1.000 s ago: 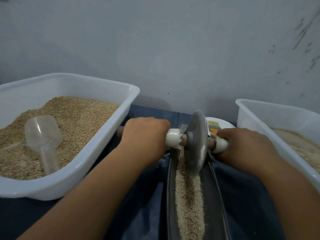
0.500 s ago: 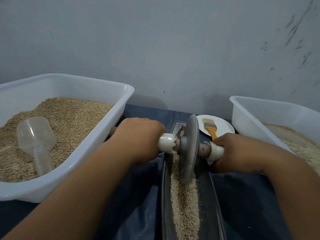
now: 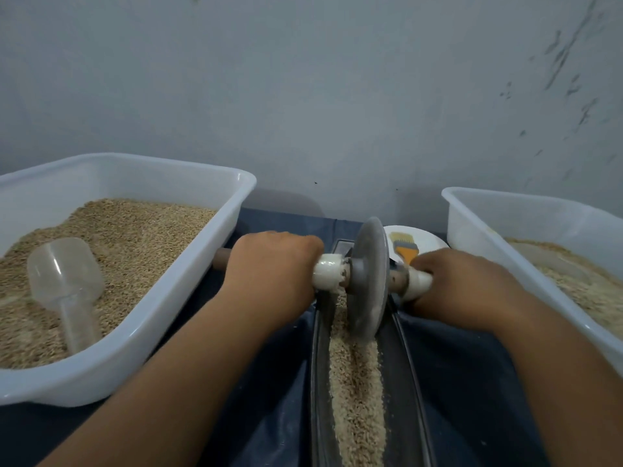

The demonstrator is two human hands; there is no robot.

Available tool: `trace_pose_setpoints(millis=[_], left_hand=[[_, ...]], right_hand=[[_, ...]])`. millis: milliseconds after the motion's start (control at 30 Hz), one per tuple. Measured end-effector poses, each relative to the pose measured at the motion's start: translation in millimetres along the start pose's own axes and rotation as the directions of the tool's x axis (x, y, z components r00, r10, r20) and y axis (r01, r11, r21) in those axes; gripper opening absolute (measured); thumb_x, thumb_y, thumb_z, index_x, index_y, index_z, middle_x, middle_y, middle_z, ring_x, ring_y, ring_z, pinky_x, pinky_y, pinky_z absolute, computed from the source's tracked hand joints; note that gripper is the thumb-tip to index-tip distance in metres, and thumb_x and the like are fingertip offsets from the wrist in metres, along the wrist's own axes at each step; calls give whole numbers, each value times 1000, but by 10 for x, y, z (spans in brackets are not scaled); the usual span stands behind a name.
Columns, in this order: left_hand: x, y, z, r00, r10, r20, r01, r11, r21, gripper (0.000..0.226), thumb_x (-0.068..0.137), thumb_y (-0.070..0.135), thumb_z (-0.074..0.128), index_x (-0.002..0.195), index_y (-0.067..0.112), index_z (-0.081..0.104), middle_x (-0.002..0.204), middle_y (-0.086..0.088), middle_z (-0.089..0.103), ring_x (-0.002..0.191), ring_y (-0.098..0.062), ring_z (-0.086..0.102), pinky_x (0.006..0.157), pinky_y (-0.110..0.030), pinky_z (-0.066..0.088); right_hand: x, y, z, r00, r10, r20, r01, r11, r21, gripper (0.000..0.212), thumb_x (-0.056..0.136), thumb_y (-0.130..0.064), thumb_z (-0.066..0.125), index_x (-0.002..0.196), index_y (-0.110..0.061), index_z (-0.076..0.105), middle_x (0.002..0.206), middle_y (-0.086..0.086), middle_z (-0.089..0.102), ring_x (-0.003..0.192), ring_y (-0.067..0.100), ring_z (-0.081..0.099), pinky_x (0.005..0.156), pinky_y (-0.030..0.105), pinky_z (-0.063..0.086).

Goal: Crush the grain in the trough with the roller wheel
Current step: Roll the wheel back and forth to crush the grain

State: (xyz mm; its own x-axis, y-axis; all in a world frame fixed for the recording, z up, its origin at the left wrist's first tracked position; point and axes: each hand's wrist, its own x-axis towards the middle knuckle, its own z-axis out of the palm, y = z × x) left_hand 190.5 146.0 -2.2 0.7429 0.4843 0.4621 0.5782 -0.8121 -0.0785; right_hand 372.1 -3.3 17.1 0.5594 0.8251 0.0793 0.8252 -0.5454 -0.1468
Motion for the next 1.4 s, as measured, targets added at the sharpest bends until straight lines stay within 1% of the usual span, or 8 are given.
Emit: trace_pose_setpoints(millis=[267, 400, 533, 700, 867, 1033, 1167, 1400], left_hand=[[4, -34, -26, 992, 4, 129, 5, 997, -75, 25, 75, 39, 69, 84, 35, 45, 66, 10, 41, 69, -12, 46, 63, -30, 34], [9, 6, -19, 997, -26, 68, 31, 997, -76, 30, 78, 40, 68, 83, 34, 39, 65, 10, 34, 71, -12, 44, 65, -31, 35], [27, -43, -74, 973, 12, 229, 12, 995, -102, 27, 75, 38, 70, 82, 35, 44, 70, 10, 45, 73, -13, 49, 64, -30, 36], [-7, 32, -25, 998, -45, 49, 49, 995, -83, 29, 77, 37, 67, 83, 33, 40, 67, 10, 37, 71, -12, 44, 64, -31, 35], [16, -35, -103, 961, 32, 276, 2, 992, -122, 24, 74, 34, 68, 83, 35, 46, 73, 10, 49, 73, -13, 50, 64, -30, 37], [21, 30, -89, 986, 13, 168, 9, 992, -125, 25, 79, 37, 67, 86, 33, 43, 76, 10, 47, 76, -13, 49, 69, -32, 40], [28, -25, -142, 939, 50, 339, -2, 990, -140, 22, 74, 34, 69, 86, 34, 50, 73, 10, 49, 72, -12, 51, 64, -29, 38], [14, 46, -103, 987, 0, 164, 16, 995, -96, 25, 78, 35, 67, 83, 32, 42, 72, 9, 44, 72, -14, 48, 66, -32, 38]], right_hand=[[-15, 2, -48, 986, -5, 169, 6, 1000, -5, 23, 62, -47, 80, 72, -35, 63, 68, -10, 65, 66, 8, 61, 56, 28, 45], [12, -37, 7, 988, -50, -144, 39, 996, -81, 22, 68, -50, 66, 70, -31, 56, 67, -9, 60, 67, 13, 58, 58, 28, 44], [-22, -10, -70, 979, 2, 204, 0, 1000, -10, 26, 60, -48, 81, 74, -34, 63, 67, -8, 66, 64, 8, 61, 53, 26, 42], [15, -42, 20, 985, -49, -166, 34, 995, -88, 20, 69, -51, 67, 72, -33, 58, 68, -9, 60, 68, 12, 59, 63, 30, 49], [-29, -7, -80, 967, -18, 253, 13, 1000, 21, 22, 62, -46, 82, 72, -41, 64, 67, -10, 67, 65, 6, 62, 56, 26, 45], [-11, -51, 7, 982, -75, -171, 63, 995, -73, 19, 72, -50, 64, 72, -33, 57, 68, -7, 60, 69, 13, 58, 62, 30, 47], [-40, -32, -104, 972, -5, 236, 9, 1000, -19, 22, 61, -46, 79, 72, -34, 64, 64, -11, 67, 64, 8, 63, 59, 29, 50], [-23, -62, -42, 997, -67, -48, 64, 996, -62, 17, 72, -45, 70, 70, -30, 61, 64, -6, 63, 66, 13, 61, 64, 33, 52]])
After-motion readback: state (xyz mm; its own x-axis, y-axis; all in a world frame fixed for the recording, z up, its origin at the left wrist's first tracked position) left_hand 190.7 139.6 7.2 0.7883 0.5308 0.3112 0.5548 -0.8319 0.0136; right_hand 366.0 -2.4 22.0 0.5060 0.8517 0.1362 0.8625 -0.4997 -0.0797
